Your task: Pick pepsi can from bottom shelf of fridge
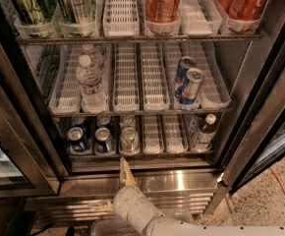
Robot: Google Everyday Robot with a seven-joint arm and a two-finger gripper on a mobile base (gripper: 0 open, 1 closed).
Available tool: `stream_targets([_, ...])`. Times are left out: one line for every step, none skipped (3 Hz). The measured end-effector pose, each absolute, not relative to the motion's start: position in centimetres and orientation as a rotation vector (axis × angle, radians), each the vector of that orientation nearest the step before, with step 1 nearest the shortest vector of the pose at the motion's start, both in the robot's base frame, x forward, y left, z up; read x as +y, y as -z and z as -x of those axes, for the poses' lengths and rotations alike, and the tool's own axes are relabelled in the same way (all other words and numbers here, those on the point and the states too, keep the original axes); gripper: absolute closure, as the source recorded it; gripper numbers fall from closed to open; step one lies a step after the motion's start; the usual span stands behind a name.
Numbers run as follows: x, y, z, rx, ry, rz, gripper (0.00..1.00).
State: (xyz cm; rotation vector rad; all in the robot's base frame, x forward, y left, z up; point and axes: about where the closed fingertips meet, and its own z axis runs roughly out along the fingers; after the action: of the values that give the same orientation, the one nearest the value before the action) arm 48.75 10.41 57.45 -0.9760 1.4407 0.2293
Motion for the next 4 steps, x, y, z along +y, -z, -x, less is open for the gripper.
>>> stream_targets([11.4,-57.5,-49.4,1.399,-0.192,0.909,0.0])
stream_targets([12.2,-57.7,-50.5,1.347,-0.138,0.808,0.01])
stream_targets([12.6,-58.1,-51.3,1.316,-0.089,0.719,0.14])
stream_targets([12.8,-58.2,-52.3,1.3,-0.059,0.651,0.19])
